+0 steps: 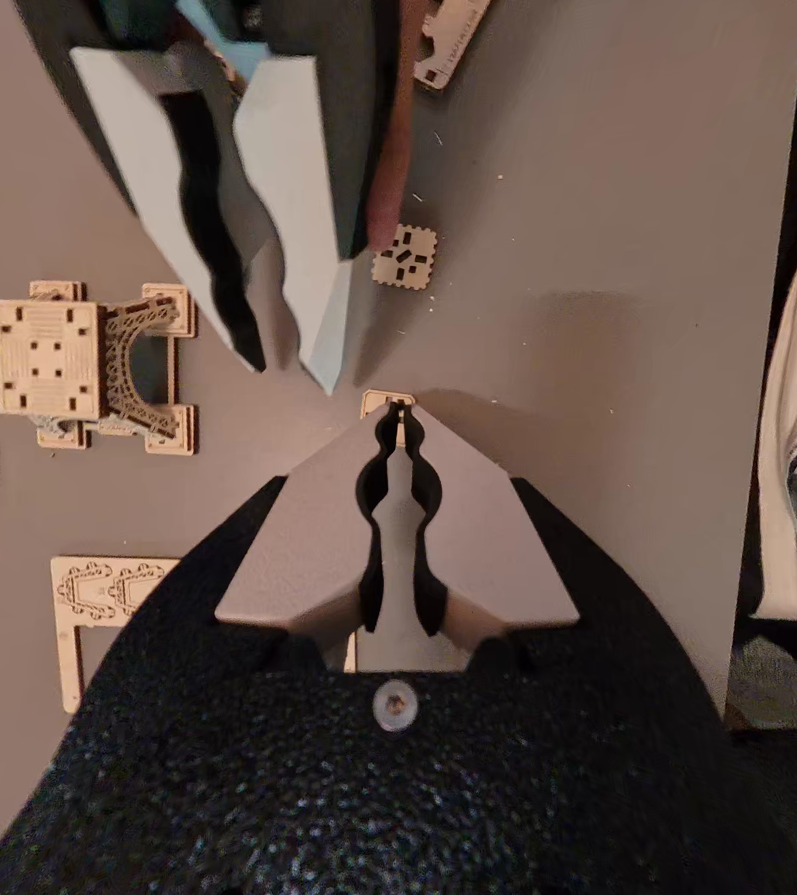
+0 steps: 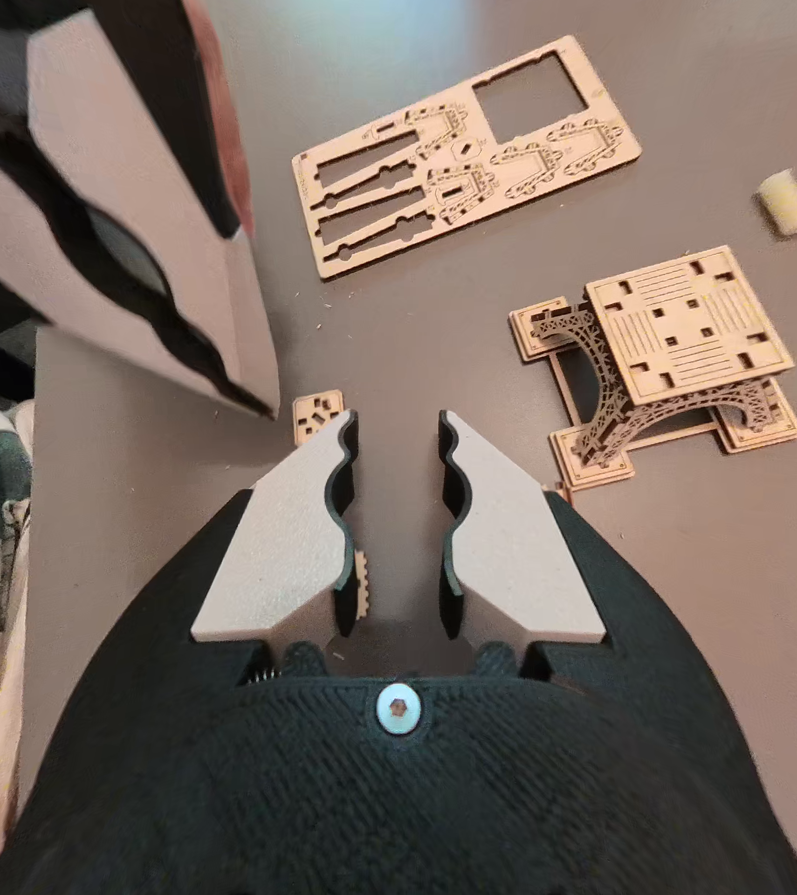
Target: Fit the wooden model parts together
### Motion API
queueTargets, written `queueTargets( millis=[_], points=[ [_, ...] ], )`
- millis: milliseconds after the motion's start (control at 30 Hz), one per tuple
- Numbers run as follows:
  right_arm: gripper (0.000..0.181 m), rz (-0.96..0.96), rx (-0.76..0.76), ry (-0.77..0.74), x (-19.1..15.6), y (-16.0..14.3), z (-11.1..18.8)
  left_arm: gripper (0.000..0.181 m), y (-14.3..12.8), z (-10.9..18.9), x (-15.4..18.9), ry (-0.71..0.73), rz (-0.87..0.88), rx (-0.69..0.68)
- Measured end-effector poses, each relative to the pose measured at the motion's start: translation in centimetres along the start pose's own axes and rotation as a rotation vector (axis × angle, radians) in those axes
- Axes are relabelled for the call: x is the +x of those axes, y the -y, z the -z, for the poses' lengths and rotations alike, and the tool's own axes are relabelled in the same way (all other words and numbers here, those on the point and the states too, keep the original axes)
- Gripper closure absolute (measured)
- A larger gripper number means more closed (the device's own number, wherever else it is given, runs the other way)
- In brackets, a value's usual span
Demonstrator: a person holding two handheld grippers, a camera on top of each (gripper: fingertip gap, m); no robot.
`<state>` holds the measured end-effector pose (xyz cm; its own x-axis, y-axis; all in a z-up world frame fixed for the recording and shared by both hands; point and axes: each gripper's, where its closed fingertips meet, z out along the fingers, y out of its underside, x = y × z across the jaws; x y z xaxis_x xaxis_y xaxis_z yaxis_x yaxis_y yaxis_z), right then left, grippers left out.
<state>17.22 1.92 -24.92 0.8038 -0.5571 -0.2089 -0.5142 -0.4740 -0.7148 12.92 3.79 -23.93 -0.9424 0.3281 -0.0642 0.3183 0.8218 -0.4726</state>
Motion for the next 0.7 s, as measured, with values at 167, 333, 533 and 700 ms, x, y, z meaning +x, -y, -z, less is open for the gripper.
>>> queueTargets(
  millis=[167,333,533,700],
  points=[
    [0.145,-0.018,0.02,-0.001,-0.1,-0.4,-0.4,0.181,-0.7,-1.3,0.0,-0.052,-0.079,-0.153],
    [0.137,-0.003,0.006,-0.023,0.2,-1.3,-0.3,0.181,-1.1,-2.0,0.1,-0.088,-0.104,-0.224],
    [0.136,0.001,0.016,-0.033,0.5,-1.6,-0.1,0.181,-1.7,-2.3,-0.1,-0.091,-0.122,-0.296],
    [0.136,0.009,0.023,-0.033,0.4,-1.6,0.0,0.181,-1.9,-2.1,0.1,-0.109,-0.141,-0.347]
  ],
)
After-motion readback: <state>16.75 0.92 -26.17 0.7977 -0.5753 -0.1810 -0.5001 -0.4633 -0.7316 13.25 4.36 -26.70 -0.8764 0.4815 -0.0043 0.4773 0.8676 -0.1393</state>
